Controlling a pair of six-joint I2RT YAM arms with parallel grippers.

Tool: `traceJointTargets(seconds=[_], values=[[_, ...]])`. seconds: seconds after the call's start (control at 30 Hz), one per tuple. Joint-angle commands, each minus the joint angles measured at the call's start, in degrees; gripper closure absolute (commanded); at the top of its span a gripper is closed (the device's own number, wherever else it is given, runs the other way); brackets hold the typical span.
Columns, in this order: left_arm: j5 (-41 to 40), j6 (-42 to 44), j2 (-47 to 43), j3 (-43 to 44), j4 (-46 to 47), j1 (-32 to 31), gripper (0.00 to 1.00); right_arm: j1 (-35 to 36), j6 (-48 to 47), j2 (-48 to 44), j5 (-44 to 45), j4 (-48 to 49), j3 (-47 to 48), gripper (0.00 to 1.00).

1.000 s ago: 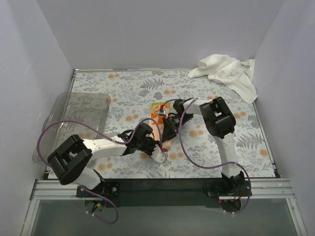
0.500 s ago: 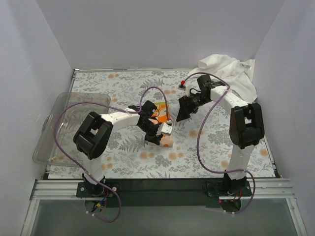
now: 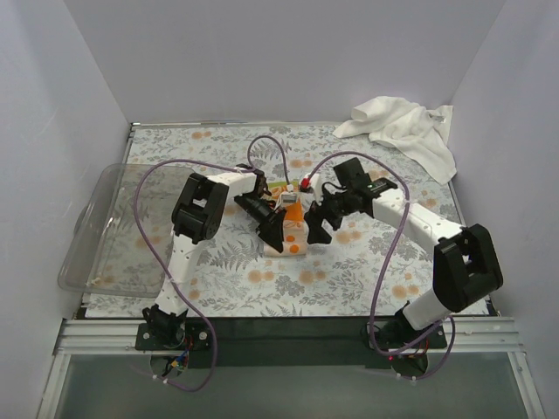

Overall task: Roll the towels
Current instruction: Roll the towel

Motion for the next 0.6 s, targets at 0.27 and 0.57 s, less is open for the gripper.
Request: traceJointTargets(seconds=[0.27,0.57], values=[[-9.6,4.0,8.7,2.6,-3.0,3.3,0.74,17.1,-7.3,-1.7,16.6,29.9,-12.1,0.27],[-10.1,2.9,8.2,1.2,-1.0,3.6,0.73,23.5,-13.4,2.2,20.8,38.8,-17.1,0.36]])
